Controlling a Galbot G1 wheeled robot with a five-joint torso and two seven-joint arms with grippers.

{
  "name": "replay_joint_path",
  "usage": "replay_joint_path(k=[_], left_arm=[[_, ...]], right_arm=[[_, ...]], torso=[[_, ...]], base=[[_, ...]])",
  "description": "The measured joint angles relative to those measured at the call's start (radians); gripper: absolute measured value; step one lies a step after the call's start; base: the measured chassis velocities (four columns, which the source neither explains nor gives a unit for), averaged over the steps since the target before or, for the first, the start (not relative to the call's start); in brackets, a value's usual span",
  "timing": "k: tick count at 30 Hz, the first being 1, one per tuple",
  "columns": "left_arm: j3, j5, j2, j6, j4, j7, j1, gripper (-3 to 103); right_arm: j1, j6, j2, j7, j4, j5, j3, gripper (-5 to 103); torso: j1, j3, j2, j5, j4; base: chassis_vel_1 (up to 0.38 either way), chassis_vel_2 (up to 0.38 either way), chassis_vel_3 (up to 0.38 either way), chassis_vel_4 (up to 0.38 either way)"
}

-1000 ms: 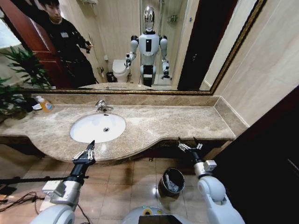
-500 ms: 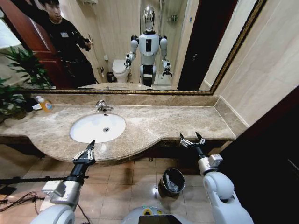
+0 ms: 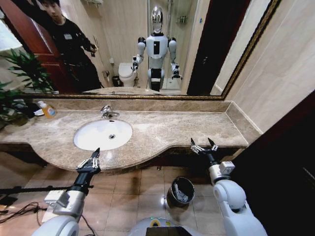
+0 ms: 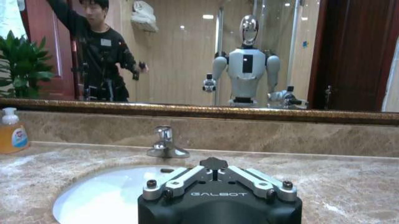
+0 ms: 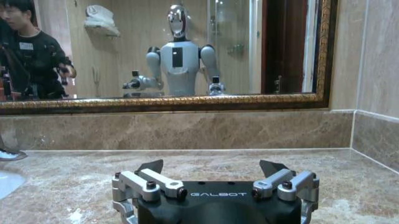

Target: Pick up the trash from the sink and place it in the trash bin.

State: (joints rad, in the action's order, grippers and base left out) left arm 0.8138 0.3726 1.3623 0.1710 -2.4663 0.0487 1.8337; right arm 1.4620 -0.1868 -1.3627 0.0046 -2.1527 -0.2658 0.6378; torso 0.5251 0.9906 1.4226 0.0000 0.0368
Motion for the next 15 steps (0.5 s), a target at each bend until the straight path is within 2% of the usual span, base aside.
replay_joint_path(k=[15], left_arm=[[0.0, 0.0, 0.0, 0.0, 0.0, 0.0, 0.0, 0]], right_arm=[[0.0, 0.001, 0.0, 0.0, 0.003, 0.0, 0.0, 100]], torso=[[0.0, 0.0, 0.0, 0.0, 0.0]], base=[[0.0, 0.0, 0.0, 0.0]])
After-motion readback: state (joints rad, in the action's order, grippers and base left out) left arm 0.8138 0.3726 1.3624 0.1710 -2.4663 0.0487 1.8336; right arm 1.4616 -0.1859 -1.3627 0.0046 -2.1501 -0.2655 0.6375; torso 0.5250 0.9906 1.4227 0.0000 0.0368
